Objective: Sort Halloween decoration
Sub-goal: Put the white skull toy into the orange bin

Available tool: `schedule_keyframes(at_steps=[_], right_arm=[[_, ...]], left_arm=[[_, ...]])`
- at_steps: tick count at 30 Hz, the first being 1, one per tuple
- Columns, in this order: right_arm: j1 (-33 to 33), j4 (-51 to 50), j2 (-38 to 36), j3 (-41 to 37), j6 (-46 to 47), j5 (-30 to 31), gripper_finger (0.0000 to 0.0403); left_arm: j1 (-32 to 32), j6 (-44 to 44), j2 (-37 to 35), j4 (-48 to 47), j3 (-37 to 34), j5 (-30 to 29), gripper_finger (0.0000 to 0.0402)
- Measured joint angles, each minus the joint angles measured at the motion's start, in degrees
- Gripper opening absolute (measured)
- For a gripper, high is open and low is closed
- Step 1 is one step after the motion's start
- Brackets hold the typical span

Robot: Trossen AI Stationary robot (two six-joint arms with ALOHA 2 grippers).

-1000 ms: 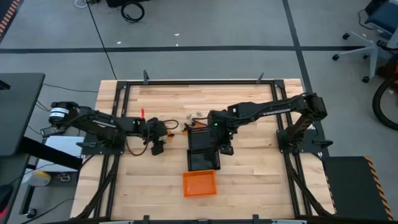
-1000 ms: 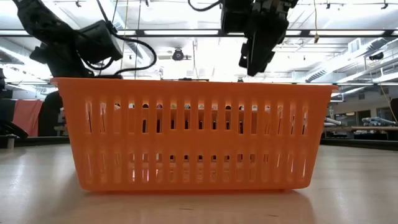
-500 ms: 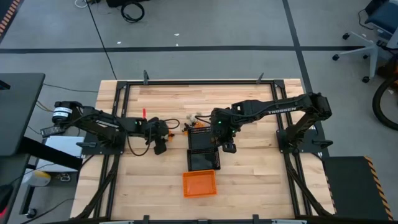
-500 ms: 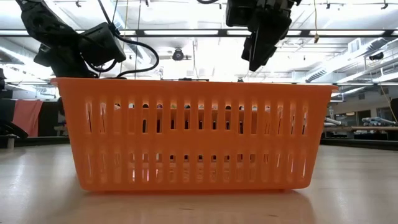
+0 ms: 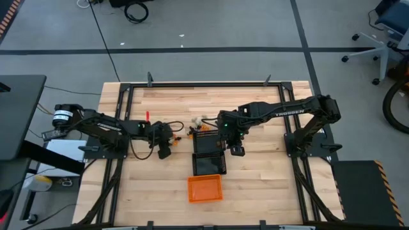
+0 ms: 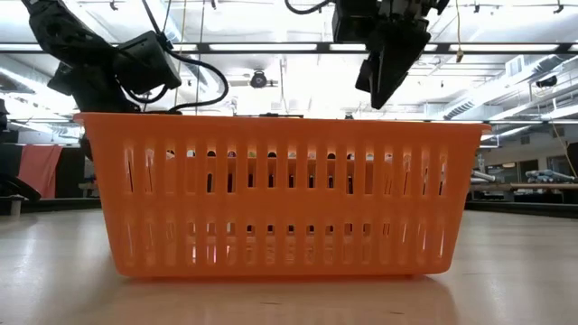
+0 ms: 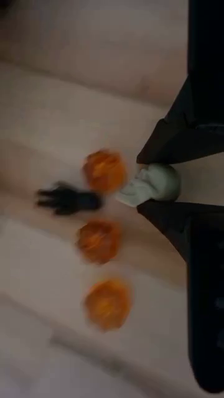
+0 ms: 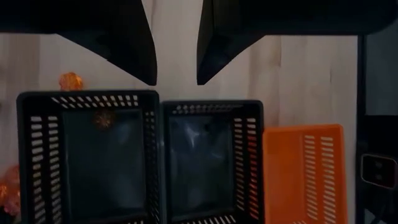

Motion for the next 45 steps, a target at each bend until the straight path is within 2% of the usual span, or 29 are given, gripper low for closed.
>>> schedule_keyframes(at_steps=[3,7,11,16,19,21,25,27,30,35,38,42,45], right_arm=[[-0.95,-1.1,0.0,0.0,-0.53,0.94,0.0117],[-2.51,-0.45,0.0,0.0,-0.51,5.84,0.0117],[-4.75,1.21,0.0,0.0,4.03,10.12,0.0117],[-7.02,-0.67,0.02,0.02,16.51,8.62,0.0117],[-7.26,-4.74,-0.19,0.04,20.71,7.33,0.0117],[-7.21,-7.35,-0.67,0.04,20.05,7.59,0.0117],[-7.52,-12.13,-1.63,0.04,12.51,12.32,0.0117],[-8.46,-13.36,-2.67,0.04,7.29,14.85,0.0117],[-10.27,-13.6,-4.14,0.04,0.48,18.19,0.0117],[-12.74,-12.24,-6.09,0.04,-8.18,18.95,0.0117],[-14.01,-10.92,-6.56,0.04,-10.64,18.35,0.0117],[-14.85,-10.91,-6.56,0.04,-10.85,13.63,0.0117],[-14.08,-10.44,-6.54,0.04,-10.35,11.65,0.0117]], left_arm=[[-0.12,-0.22,-1.17,-1.62,1.04,2.04,0.0089],[-0.17,-0.36,-2.61,-1.61,2.31,3.9,0.009],[-1.5,-0.31,-2.83,-1.13,4.11,6.14,0.009],[-4.25,0.42,-2.85,3.21,5.18,6.71,0.0091],[-5.79,0.07,-2.85,7.96,5.18,6.7,0.0091],[-6.69,-1.21,-2.85,11.61,5.18,6.68,0.0091],[-7.73,-8.59,-2.78,19.66,5.18,6.25,0.0091],[-8.36,-12.93,-2.65,23.52,5.2,4.34,0.0091],[-9.82,-18.22,-2.65,28.33,5.22,-1.58,0.0091],[-13.57,-26.27,-2.65,34.91,5.64,-10.84,0.0091],[-16.78,-27.61,-2.59,34.93,7.04,-15.63,0.0091],[-21.0,-30.19,0.28,34.86,10.82,-20.8,0.0091],[-23.67,-31.83,5.28,34.11,15.77,-20.92,0.0091]])
